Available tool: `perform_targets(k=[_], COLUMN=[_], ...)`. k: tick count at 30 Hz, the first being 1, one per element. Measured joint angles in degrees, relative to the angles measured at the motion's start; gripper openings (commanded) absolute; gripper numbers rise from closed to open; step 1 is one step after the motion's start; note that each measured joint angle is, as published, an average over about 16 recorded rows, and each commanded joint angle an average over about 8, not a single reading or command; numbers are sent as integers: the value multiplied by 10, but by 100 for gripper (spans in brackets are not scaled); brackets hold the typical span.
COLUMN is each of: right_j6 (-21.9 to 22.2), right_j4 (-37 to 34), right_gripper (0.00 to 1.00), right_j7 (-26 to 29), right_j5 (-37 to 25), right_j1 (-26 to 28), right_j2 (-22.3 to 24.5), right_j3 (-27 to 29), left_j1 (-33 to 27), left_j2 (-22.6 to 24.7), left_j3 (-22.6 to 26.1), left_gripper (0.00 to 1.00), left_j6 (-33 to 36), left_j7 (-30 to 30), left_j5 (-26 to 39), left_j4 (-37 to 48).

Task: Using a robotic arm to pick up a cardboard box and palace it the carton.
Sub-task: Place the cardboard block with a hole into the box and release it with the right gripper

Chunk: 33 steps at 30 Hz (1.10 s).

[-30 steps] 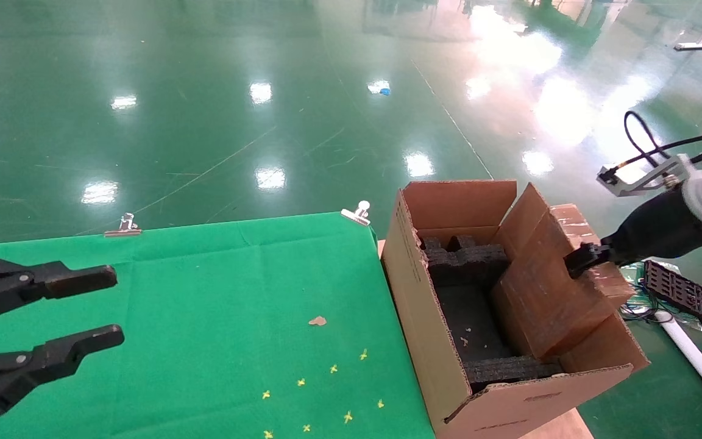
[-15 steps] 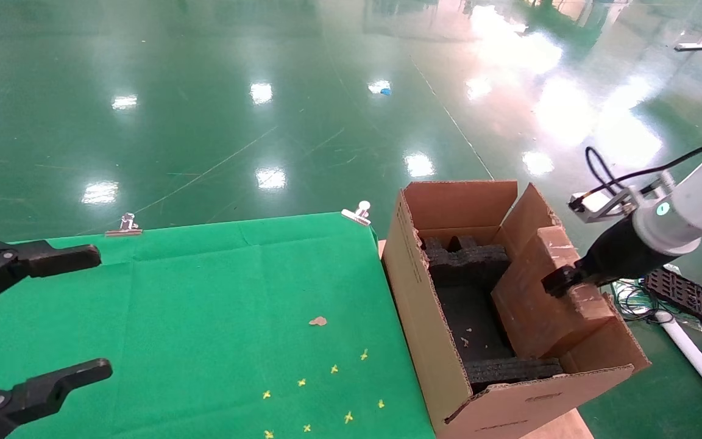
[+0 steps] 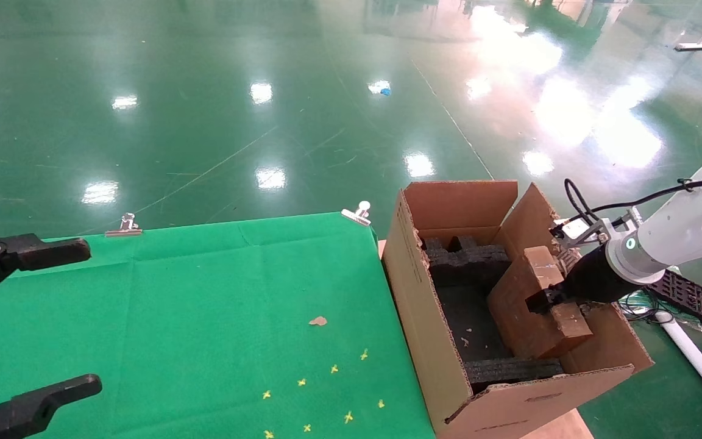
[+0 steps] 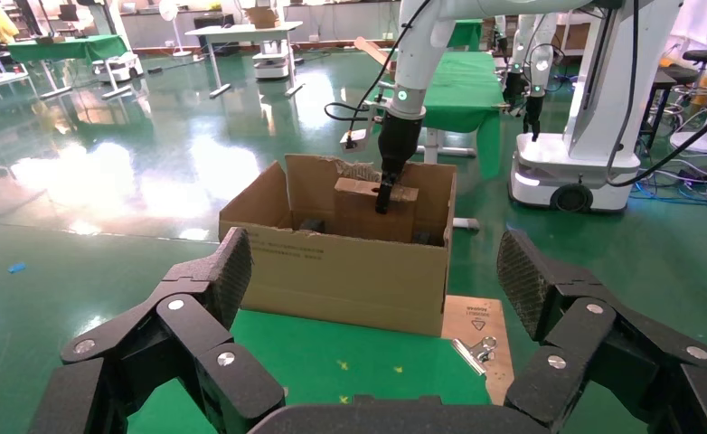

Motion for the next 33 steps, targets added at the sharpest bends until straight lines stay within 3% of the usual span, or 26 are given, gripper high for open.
perform_targets(k=[4,5,33], right_j6=[-3,-4,-21], right_j4=[-16,-20,-88], right_gripper=[93,100,100], right_j7=[-17,-21,-71], right_j5=[10,12,19], right_j1=[-6,-6,-1], right_j2=[-3,-4,-33], right_j3=[6,7,13], left_j1=[0,0,0], left_j2=[0,0,0], left_j3=[0,0,1], left_gripper=[100,100,100], left_j6=[0,0,0], left_j7=[0,0,1], left_j5=[0,0,-1], left_j4=[0,0,0])
